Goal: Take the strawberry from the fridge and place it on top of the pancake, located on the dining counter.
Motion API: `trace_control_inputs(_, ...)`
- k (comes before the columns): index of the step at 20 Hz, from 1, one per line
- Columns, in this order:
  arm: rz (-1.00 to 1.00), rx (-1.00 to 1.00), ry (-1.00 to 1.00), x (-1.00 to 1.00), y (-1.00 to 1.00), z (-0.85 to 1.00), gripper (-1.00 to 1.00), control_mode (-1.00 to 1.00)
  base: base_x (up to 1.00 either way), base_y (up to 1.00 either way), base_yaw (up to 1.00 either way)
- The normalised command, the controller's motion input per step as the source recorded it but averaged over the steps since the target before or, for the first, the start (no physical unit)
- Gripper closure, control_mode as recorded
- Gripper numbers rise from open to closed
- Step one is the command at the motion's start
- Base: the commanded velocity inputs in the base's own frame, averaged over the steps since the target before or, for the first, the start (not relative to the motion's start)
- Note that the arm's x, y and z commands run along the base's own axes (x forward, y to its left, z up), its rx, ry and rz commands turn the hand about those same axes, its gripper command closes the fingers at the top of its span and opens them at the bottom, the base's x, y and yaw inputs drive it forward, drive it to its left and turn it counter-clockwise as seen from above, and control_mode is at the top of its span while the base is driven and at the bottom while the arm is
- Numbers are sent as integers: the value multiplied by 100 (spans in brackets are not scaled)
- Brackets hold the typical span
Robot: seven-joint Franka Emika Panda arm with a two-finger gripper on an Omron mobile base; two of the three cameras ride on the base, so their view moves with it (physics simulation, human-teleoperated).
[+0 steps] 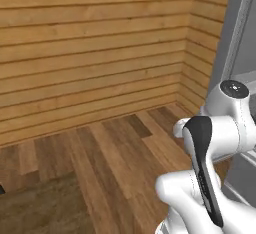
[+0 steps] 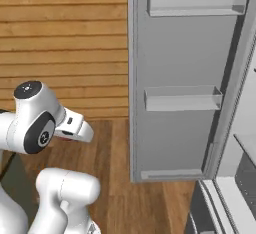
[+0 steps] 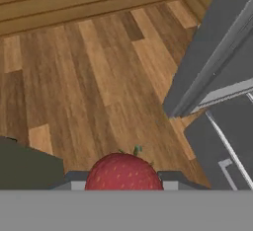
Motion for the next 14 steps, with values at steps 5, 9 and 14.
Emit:
trace_control_inputs(5, 0, 0, 0, 0, 0, 0, 100, 100, -39, 71, 46)
trace_control_inputs(9, 0, 0, 0, 0, 0, 0, 100, 100, 29, 27, 3)
trace_control_inputs(14, 0, 0, 0, 0, 0, 0, 100, 100, 99, 11, -2)
